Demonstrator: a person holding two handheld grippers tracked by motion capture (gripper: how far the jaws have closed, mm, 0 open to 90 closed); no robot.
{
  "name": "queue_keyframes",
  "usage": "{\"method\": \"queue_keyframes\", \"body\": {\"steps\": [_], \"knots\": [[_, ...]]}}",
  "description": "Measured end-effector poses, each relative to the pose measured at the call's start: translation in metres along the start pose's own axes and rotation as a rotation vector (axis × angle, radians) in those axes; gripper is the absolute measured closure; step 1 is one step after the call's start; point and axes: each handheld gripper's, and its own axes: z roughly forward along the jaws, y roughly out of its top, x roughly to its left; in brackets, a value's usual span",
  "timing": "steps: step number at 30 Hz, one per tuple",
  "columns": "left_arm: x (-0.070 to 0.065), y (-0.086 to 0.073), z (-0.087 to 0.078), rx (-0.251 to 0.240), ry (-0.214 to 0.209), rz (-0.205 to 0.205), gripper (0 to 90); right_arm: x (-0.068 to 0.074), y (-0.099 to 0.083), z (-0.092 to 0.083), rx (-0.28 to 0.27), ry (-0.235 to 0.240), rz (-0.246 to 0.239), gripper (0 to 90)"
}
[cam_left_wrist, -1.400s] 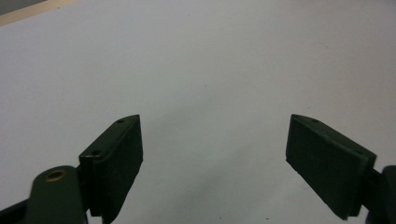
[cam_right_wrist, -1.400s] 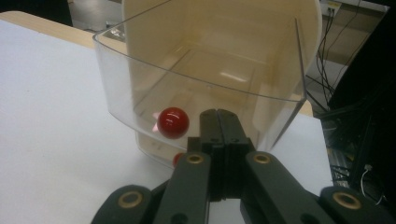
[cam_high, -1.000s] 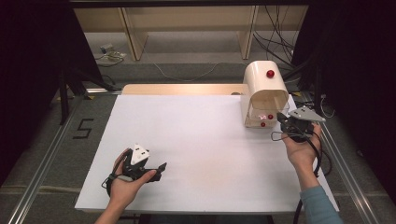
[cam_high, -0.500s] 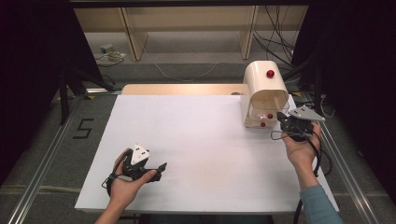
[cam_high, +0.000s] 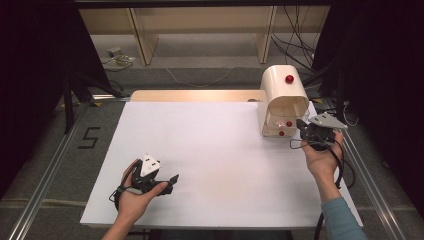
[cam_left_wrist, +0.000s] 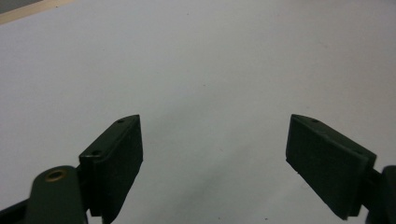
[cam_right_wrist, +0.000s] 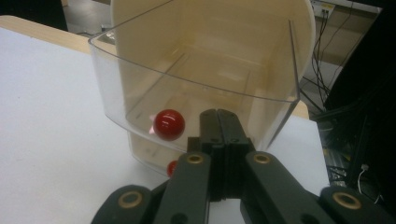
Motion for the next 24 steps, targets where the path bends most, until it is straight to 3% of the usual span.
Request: {"method": "queue_keyframes", "body": {"steps": [24], "knots": [[-0.0002,0.0,0.0002,-0.001,0.0,0.0,18.9,-0.0014,0.0015,0.0038,-0.003,-0.003,0.0,90.0]]}}
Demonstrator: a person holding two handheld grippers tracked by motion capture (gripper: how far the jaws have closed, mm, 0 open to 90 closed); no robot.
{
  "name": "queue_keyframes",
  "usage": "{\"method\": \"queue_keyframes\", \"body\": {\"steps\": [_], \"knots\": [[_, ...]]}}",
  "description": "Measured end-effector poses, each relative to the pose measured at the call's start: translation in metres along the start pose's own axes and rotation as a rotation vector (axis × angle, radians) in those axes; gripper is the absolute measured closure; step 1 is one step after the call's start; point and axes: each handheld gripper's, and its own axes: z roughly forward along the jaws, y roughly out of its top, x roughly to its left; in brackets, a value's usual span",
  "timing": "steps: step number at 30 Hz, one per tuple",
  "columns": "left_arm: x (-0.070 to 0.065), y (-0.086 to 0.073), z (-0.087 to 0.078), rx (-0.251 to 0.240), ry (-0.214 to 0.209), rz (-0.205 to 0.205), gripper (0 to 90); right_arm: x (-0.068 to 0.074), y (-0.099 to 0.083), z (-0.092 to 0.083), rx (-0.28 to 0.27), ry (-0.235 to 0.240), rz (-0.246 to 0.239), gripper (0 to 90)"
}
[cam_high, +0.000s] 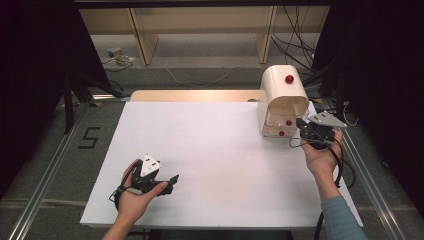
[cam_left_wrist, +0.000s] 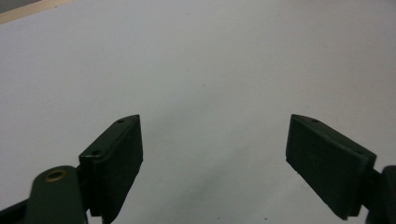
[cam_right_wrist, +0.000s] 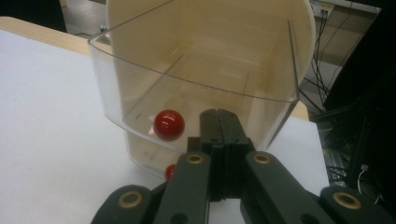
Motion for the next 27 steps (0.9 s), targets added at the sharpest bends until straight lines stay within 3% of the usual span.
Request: {"method": "queue_keyframes", "body": {"steps": [27], "knots": [[-0.0002,0.0001,0.0006,0.004,0.001,0.004,19.0,-0.0017,0.0018,0.0046,0.002,-0.011,0.018,90.0]]}}
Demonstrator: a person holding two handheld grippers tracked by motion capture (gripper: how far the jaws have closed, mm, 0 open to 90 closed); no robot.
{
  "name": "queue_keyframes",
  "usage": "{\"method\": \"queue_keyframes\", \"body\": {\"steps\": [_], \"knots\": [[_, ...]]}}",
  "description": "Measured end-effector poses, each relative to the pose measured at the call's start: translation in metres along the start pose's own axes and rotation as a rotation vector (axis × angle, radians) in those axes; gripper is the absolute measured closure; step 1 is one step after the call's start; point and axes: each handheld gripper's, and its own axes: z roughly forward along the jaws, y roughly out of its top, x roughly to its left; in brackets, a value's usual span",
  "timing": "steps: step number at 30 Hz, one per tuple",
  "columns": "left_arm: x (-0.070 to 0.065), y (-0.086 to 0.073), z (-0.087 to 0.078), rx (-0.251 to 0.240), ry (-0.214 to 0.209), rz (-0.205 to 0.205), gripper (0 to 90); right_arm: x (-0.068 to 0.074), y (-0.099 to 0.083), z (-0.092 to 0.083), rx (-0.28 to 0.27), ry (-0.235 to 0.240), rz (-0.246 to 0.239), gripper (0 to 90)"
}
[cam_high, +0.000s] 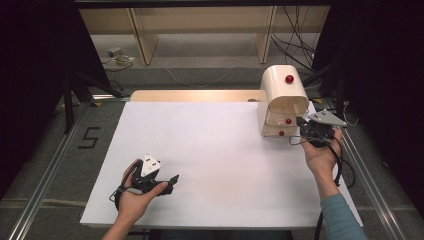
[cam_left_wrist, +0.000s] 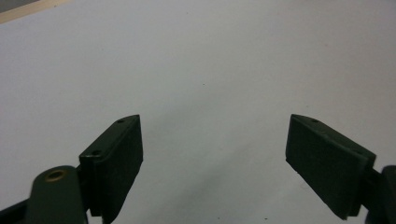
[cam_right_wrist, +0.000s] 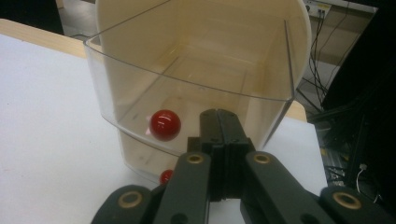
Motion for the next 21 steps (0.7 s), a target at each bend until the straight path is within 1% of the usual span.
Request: {"method": "queue_keyframes", "body": {"steps": [4,8,9,21], "knots": [[0.0,0.0,0.0,0.001,0.001,0.0,19.0,-0.0004,0.0007,0.0008,-0.004,0.004,-0.009,90.0],[-0.0001,-0.0001,0.0,0.001,0.002,0.0,19.1,-0.0007,0.0014,0.0014,-0.001,0.004,-0.003,90.0],[0.0,-0.0001,-0.0001,0.002,0.002,0.0,19.1,-0.0012,0.0015,0.0021,-0.006,0.005,-0.01,90.0],[0.0007,-0.0005,-0.0005,0.002,0.002,-0.004,19.1,-0.0017,0.0032,0.0049,-0.005,0.002,0.0,90.0]]}}
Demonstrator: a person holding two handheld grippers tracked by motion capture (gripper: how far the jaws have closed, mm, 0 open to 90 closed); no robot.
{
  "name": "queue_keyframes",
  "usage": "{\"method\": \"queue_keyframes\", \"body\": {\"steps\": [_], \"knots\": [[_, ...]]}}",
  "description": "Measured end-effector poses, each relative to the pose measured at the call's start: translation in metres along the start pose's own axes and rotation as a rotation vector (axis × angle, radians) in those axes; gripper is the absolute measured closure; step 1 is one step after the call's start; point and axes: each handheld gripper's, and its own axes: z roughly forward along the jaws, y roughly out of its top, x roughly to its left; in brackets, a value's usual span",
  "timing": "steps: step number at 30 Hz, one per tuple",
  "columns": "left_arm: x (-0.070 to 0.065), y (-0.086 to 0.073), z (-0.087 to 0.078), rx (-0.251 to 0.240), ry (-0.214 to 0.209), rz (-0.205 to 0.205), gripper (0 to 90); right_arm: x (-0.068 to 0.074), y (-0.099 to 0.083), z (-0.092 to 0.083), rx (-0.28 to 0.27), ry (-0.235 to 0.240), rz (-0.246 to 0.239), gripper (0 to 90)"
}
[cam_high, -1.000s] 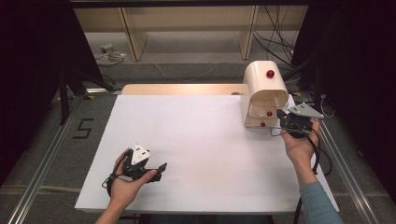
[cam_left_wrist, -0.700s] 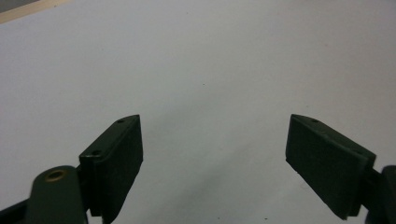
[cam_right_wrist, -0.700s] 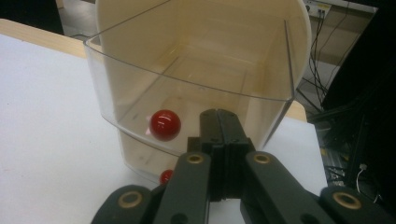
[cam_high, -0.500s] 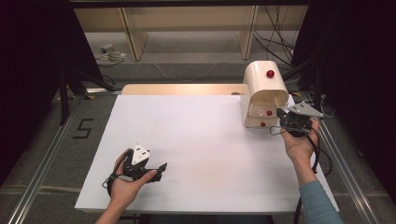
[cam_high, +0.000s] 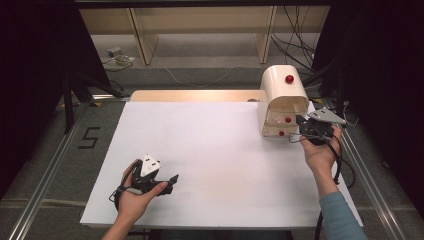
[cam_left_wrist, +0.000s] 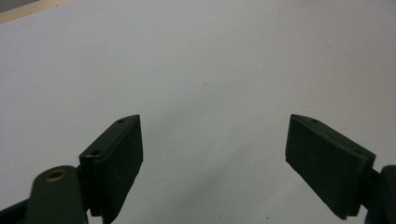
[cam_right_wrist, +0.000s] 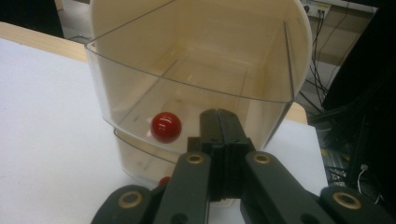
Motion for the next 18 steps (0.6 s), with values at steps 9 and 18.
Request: {"method": "queue_keyframes", "body": {"steps": [9,18], "knots": [[0.0001,-0.0001,0.0001,0.0,0.0,-0.002,19.2,-0.0008,0.0016,0.0016,-0.003,0.001,0.004,90.0],[0.0003,-0.0001,-0.0002,-0.001,0.002,-0.002,19.2,-0.0011,0.0025,0.0035,-0.002,-0.004,0.007,90.0]]}}
